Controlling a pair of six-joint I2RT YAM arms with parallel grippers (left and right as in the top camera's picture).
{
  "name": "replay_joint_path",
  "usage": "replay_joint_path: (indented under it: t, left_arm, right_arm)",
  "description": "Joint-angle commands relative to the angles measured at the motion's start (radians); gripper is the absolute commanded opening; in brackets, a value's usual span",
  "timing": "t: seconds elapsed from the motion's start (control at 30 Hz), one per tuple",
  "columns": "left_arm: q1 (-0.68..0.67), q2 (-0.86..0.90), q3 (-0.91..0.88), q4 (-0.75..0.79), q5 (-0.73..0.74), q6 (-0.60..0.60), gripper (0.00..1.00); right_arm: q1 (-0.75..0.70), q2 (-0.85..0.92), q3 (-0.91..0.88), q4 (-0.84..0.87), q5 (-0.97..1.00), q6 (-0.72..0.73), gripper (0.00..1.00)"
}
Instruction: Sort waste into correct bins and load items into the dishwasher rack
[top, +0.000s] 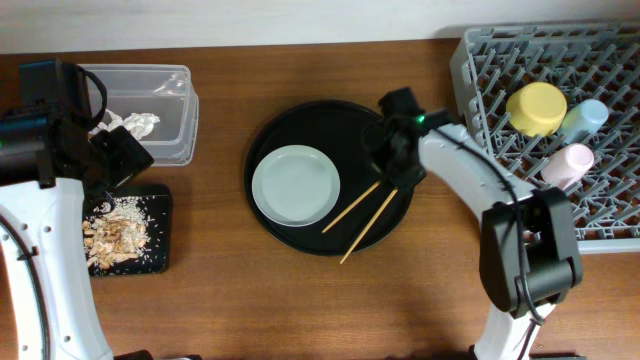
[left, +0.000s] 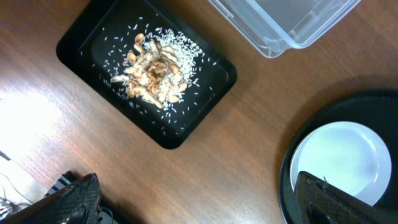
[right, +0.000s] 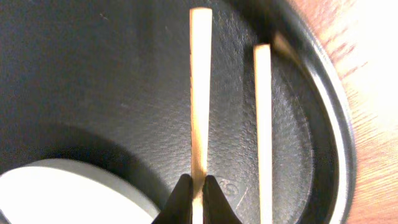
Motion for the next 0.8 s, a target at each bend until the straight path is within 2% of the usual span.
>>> replay_joint_path:
  t: [0.0,0.27,0.33,0.4,0.53,0.63,0.77]
  left_arm:
    - [0.003,-0.010,0.006,-0.001,-0.004,0.002,0.99]
    - [0.003,-0.010,0.006,-0.001,-0.004,0.002,0.99]
    - [0.003,-0.010,0.006,-0.001,-0.004,0.002,0.99]
    - [0.003,-0.010,0.006,-0.001,-0.004,0.002,0.99]
    - [0.003,-0.010,0.006,-0.001,-0.004,0.002,0.99]
    - [0.003,-0.010,0.006,-0.001,-0.004,0.002,0.99]
    - [0.003,-0.010,0.006,-0.001,-0.004,0.002,0.99]
  right_arm:
    - [-0.078,0.000,0.133,-0.055,-0.065,-0.218,0.04]
    - [-0.365,-0.042,0.554,-0.343,-0.087,-0.753,0.04]
    - [-0.494,-0.042,0.673,-0.389,-0.081,-0.955,0.04]
    - [-0.575,-0.042,0.697,-0.381,-0.079,-1.041,0.04]
    - [-0.731,-0.032,0.678,-0.331,-0.080,-1.078,0.04]
    - [-0.764,-0.031,0.656,-0.317,-0.087,-1.153,0.04]
    - [-0.762,-0.031,0.607,-0.285,-0.197,-1.372,0.04]
